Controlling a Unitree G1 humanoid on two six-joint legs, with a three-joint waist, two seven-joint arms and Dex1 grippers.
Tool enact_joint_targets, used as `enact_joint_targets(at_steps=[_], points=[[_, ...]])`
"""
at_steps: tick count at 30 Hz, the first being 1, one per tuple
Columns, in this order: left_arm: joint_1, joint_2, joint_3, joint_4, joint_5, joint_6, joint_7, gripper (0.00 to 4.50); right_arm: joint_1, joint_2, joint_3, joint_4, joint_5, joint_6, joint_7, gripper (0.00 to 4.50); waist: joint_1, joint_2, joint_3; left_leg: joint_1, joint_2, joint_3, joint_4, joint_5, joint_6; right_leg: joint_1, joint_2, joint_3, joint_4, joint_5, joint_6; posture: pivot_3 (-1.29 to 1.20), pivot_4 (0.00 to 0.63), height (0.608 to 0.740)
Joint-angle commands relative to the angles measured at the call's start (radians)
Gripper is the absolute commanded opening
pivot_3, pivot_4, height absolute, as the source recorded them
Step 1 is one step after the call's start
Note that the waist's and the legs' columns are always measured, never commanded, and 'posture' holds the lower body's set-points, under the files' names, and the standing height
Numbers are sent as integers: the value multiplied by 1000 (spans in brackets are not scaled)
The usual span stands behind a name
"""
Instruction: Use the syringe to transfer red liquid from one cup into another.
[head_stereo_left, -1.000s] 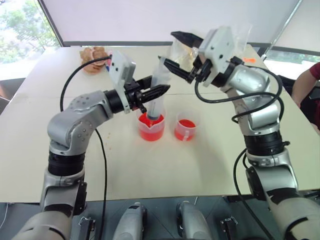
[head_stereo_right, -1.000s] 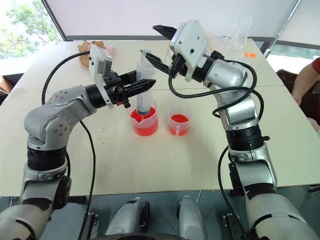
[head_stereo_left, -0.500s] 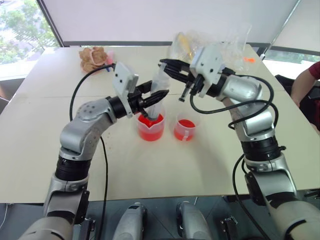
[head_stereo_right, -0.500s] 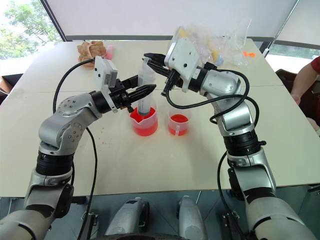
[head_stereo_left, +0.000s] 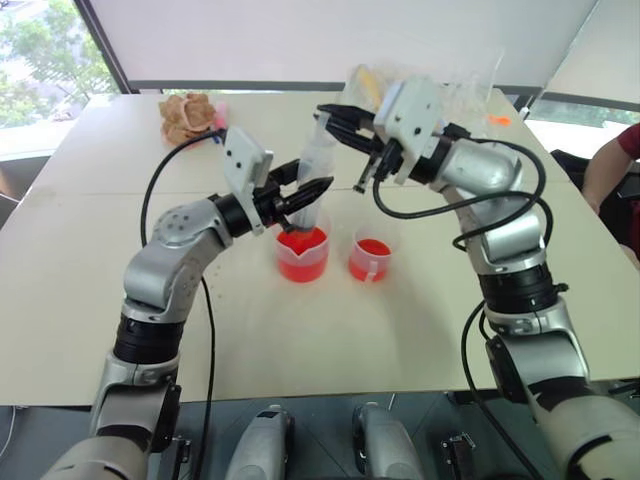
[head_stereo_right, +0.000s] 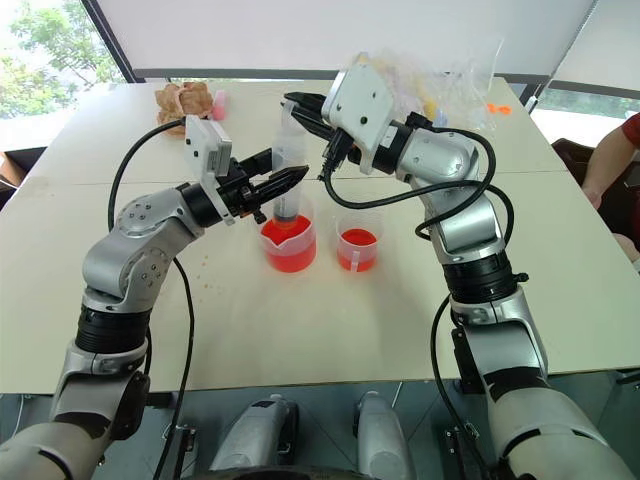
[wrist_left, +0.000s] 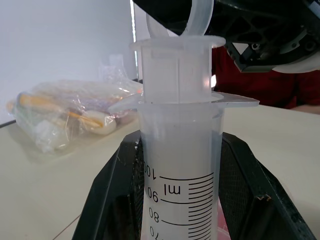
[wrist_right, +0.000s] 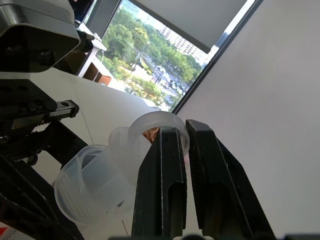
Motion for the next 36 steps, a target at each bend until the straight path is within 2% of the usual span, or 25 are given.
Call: enact_joint_targets(at_steps=[1, 3, 6, 9, 10, 16, 22, 25, 29, 36], points=[[41, 3, -62, 26, 28, 30, -22, 1406, -76, -12, -98, -55, 20, -30, -60, 92, 0, 0, 0, 0, 0, 0, 0, 0, 0, 0, 0, 0, 0, 0, 0, 0, 150, 740], [39, 1, -63, 29, 31, 27, -21, 1406, -71, -13, -98, -60, 32, -19, -51, 92, 0, 0, 0, 0, 0, 0, 0, 0, 0, 0, 0, 0, 0, 0, 0, 0, 150, 740], [25, -13, -44, 32, 21, 32, -9, 1406, -58, -17, -95, -74, 54, 8, -28, 1058, 1, 0, 0, 0, 0, 0, 0, 0, 0, 0, 0, 0, 0, 0, 0, 0, 150, 740], [0, -26, -15, 42, 9, 34, 7, 1406, -34, -43, -92, -87, 29, 10, -25, 2711, 1, 0, 0, 0, 0, 0, 0, 0, 0, 0, 0, 0, 0, 0, 0, 0, 150, 740], [-9, -31, -3, 45, 2, 37, 13, 1406, -21, -56, -97, -95, 34, 12, -18, 3141, 1, 0, 0, 0, 0, 0, 0, 0, 0, 0, 0, 0, 0, 0, 0, 0, 150, 740], [-55, -45, 68, 69, -38, 64, 46, 1406, 59, -155, -198, -172, 128, 104, 13, 3141, 2, 0, 0, 0, 0, 0, 0, -1, 2, 0, 0, 0, 0, 0, 0, 0, 150, 740], [-103, -34, 113, 125, -53, 70, 50, 1406, 143, -241, -400, -299, 347, 331, -22, 3141, 4, 0, 0, 0, 0, 0, 0, -2, 4, 0, 0, 0, 0, 0, 0, 0, 150, 740], [-130, -45, 120, 127, -70, 77, 51, 1406, 178, -276, -437, -312, 345, 357, -55, 3141, 4, 0, 0, 0, 0, 0, 0, -2, 4, 0, 0, 0, 0, 0, 0, 0, 150, 740], [-279, -88, 112, 89, -136, 126, 54, 1406, 205, -320, -461, -292, 314, 336, -79, 3141, 7, -1, 0, -1, 0, 0, 0, -3, 5, 0, 0, 0, 0, 0, 0, 0, 150, 740], [-368, -137, 87, 112, -177, 134, 29, 1406, 213, -348, -471, -292, 301, 312, -104, 3141, 0, 2, -1, 0, 0, 1, -1, -3, 5, 1, 0, 0, -1, 0, 0, 0, 150, 740]])
